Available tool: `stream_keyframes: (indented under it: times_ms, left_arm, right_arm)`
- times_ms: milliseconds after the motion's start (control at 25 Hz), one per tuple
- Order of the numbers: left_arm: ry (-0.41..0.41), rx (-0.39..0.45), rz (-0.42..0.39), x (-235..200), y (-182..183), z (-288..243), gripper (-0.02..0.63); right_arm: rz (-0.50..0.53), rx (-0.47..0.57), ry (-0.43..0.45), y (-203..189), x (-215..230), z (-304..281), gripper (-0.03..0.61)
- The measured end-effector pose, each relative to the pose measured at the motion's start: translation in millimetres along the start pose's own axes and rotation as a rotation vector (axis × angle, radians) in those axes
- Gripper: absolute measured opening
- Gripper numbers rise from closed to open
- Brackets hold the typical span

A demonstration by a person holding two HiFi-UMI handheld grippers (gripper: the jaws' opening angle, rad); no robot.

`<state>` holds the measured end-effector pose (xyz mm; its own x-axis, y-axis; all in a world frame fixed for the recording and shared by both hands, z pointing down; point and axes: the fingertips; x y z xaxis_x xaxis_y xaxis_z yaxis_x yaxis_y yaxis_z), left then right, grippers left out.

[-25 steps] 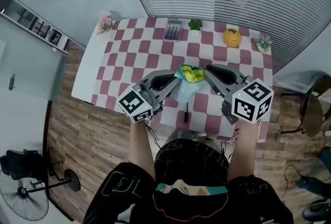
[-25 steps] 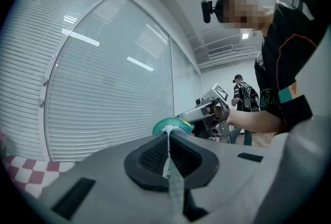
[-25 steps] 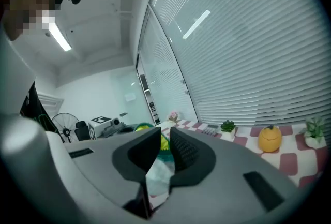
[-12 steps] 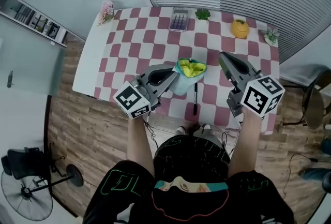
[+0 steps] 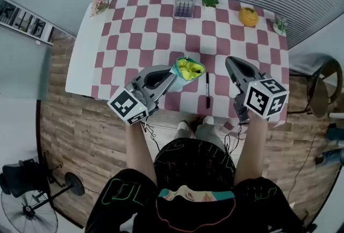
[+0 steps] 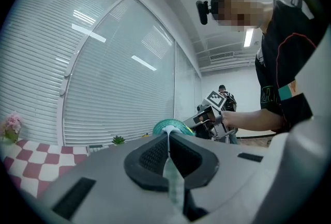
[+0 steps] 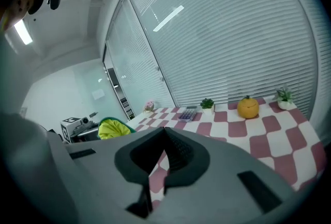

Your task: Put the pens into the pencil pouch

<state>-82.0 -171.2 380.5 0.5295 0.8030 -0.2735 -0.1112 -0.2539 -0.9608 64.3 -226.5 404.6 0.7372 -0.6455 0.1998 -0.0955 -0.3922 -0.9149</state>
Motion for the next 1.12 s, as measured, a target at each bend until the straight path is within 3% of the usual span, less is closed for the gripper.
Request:
stream_keyframes:
  times_ms: [640, 1120]
  left_arm:
    - [-0.091, 0.001, 0.05, 2.6, -42.3, 67.4, -0.002]
    - [-0.112, 0.027, 0.081, -1.5, -54.6, 88.0, -0.002]
  right_arm:
    - [0.006, -0.257, -0.145, -68.4, -23.4, -28.1, 0.003]
    - [0.032, -0.464, -0.139, -106.0, -19.3, -58.4, 0.005]
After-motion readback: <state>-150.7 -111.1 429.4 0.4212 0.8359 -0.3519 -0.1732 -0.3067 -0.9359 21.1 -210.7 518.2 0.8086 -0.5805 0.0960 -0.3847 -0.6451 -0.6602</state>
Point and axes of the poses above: the fingertips, and each gripper's own axes: z backward along the fingers, x to its right, y out of its top, and after that the axes turned 12 degrees about z, right-handed
